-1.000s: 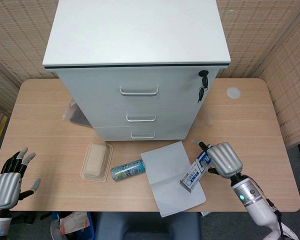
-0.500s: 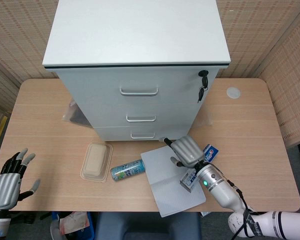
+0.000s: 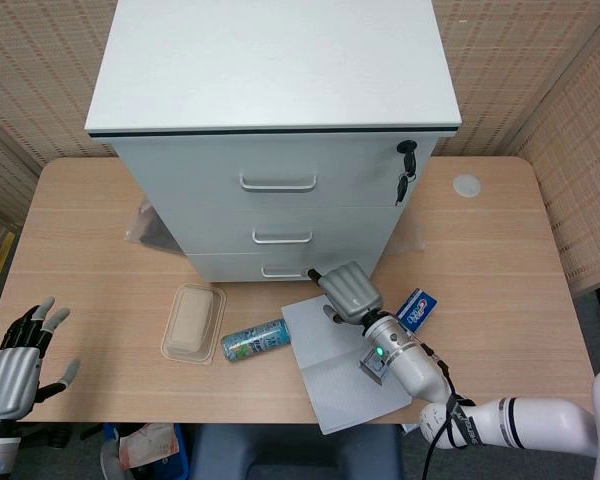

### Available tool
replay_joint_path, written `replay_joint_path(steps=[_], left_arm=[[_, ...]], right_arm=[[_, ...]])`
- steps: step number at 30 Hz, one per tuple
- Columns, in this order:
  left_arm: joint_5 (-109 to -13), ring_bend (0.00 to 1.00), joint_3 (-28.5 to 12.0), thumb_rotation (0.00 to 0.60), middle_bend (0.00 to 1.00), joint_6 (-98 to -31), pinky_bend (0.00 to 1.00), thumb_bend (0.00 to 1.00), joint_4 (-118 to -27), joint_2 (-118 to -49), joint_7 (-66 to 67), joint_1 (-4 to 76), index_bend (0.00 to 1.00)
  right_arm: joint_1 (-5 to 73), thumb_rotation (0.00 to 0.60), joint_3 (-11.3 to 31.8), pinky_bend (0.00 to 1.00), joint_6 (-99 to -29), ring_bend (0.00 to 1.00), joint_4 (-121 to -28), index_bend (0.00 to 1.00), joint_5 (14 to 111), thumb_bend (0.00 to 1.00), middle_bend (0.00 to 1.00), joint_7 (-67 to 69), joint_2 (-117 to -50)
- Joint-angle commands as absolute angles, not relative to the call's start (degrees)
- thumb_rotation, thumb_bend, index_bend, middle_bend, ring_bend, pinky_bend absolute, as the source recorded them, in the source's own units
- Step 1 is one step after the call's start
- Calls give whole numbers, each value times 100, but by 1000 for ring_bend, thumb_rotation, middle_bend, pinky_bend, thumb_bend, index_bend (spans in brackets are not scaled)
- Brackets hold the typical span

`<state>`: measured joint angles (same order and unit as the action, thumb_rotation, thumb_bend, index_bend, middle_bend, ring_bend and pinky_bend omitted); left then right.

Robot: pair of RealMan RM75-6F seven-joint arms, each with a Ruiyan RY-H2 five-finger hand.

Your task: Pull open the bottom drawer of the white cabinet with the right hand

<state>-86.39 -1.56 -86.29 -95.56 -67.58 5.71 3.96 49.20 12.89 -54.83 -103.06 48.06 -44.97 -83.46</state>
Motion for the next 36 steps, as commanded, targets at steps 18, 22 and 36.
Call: replay_joint_path(steps=[18,22,36], left_arm=[[-8655,60,-154,600,46,-8611,114,309,-9457,-6796,475,406,138],[-8672,60,-155,600,46,-8614,114,309,-9461,-6809,475,412,138],[-8688,60,-167,600,46,-8591,114,309,-9452,-6840,482,445,138]], right_arm=[[5324,600,864,902,-5662,956,-10224,192,4558,302,889,-4585,-8447],[5312,600,724,902,-5760,955,-10395,192,4649,302,889,-4632,-8379],[5206,600,190,902,-6096,955,-11183,191,5077,302,888,-4927,-8087]])
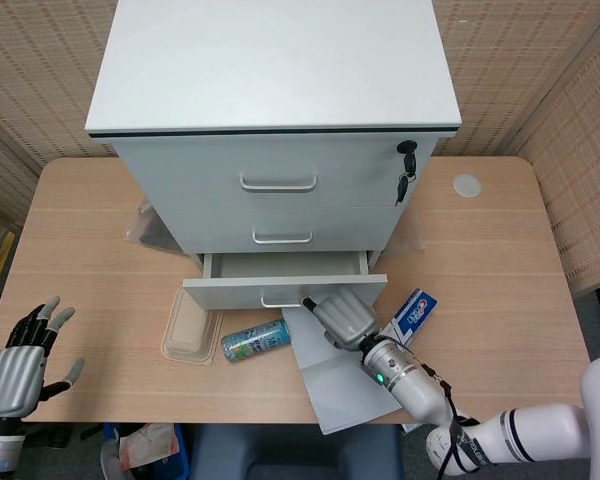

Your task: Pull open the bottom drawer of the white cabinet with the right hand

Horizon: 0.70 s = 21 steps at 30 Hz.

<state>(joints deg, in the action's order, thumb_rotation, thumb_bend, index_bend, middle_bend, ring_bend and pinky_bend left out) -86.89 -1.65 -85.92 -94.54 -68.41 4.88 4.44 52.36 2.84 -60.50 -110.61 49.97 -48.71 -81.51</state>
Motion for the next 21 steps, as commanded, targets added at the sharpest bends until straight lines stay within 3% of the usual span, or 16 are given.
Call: replay_joint_path(steps=[1,21], left_arm=[[-8687,60,-170,600,46,-8595,114,309,-9452,-6839,472,445,138],[-8739,59,-152,600,46,-8644,114,309,-9431,-6846,457,432,134]], right_arm=[[5197,600,157,902,-6109,955,-11234,191,5106,302,888,-4943,-8064],[5005,600,-367,902,-6357,955,-11943,187,5633,302,889,-5327,-7830]])
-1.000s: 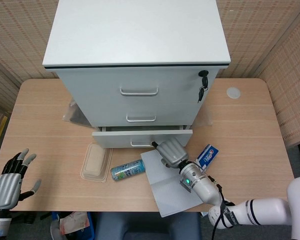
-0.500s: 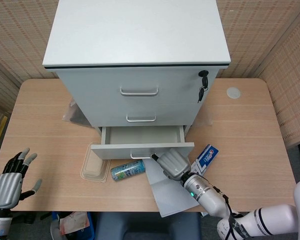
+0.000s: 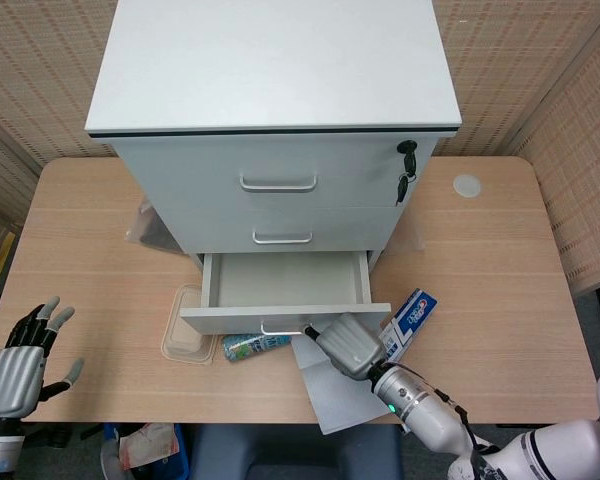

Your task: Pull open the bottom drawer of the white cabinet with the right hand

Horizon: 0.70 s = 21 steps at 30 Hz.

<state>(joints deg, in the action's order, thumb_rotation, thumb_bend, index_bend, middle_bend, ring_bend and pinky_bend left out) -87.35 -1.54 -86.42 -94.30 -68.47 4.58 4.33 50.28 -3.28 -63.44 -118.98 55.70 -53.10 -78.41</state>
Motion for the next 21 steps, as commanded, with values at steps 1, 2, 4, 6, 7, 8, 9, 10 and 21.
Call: replay_joint_path(steps=[1,2,4,6,7,8,9,10,21], left_arm=[[-8741,59,-152,600,46,-8646,114,309,-9432,-6846,460,432,133],[-8743,59,-152,600,46,-8649,114,309,-9433,-6846,462,431,133],[-8743,60,-151,600,46,-8647,114,309,-9434,-6847,461,432,133],[-8748,60,-146,600,46,-8649,114,308,-9434,-6847,457,430,133],[-8751,60,-145,600,46,-8651,114,309,-9432,-6847,457,429,133],[-8755,60,-144,600,46,-8658,114,309,-9431,-6849,458,426,133],[-8757,59,-142,600,46,-8664,114,309,-9431,-6851,455,422,133],[-8759,59,-141,600,45,-8668,114,309,-9432,-6851,452,419,133],[-8800,59,-125,600,46,-8699,114,309,-9442,-6846,447,405,133]], right_arm=[[4998,600,-389,902,-6356,955,-11962,186,5661,301,889,-5341,-7823],[4991,600,-415,902,-6355,955,-11993,186,5680,301,889,-5366,-7811],[4979,600,-447,902,-6361,955,-12036,186,5706,302,889,-5402,-7803],[4956,600,-507,902,-6371,955,-12079,186,5783,302,889,-5459,-7813],[4945,600,-541,902,-6367,955,-12104,186,5821,302,889,-5478,-7817],[4931,600,-571,902,-6362,955,-12134,186,5857,301,889,-5485,-7819],[4911,600,-610,902,-6361,955,-12173,186,5920,301,889,-5493,-7817],[4895,600,-640,902,-6366,955,-12201,186,5974,302,889,-5507,-7812],[4642,600,-919,902,-6515,955,-12554,186,6616,302,889,-5672,-7697]])
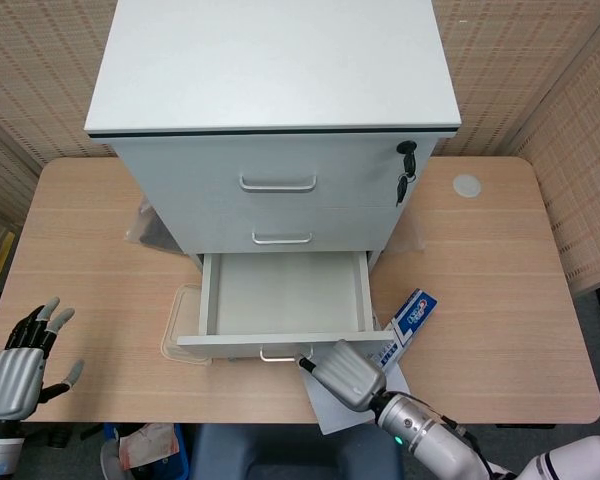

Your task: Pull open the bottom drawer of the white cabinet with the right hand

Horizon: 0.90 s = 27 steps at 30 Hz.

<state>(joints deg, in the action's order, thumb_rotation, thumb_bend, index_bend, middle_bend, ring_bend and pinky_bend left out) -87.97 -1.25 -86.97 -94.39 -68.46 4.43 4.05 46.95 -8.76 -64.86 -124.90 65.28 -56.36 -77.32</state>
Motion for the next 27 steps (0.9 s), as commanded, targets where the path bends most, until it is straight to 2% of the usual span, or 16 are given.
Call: replay_joint_path(steps=[1,7,11,15,19,23,27], left_arm=[[-8804,60,-123,600,46,-8700,114,309,-9445,-6845,448,404,133],[-8803,60,-135,600,46,-8732,114,309,-9464,-6814,435,392,132],[-8765,59,-159,600,46,-8745,114,309,-9455,-6772,415,383,132],[-8745,59,-180,600,46,-8740,114,309,-9446,-6754,400,390,131],[-8713,60,-193,600,46,-8692,114,309,-9425,-6748,412,413,131],[-8696,59,-203,600,46,-8635,114,309,-9419,-6763,430,447,132],[-8777,60,-202,600,46,-8630,114,309,-9405,-6826,432,489,134]], right_arm=[[4620,600,-923,902,-6528,955,-12576,186,6655,302,889,-5666,-7684],[4328,600,-978,902,-6833,954,-12704,186,7407,301,873,-5357,-7436],[3826,600,-1130,895,-7492,894,-12682,186,8337,302,823,-4793,-6992],[3264,600,-1260,814,-8231,776,-12523,186,8826,302,729,-4320,-6483],[2683,600,-1282,726,-8917,635,-12194,186,8856,302,621,-3692,-6029],[2216,600,-1259,631,-9256,473,-11781,186,8577,302,490,-3084,-5716],[1798,600,-1221,508,-9366,322,-11104,186,8367,302,385,-2383,-5675]])
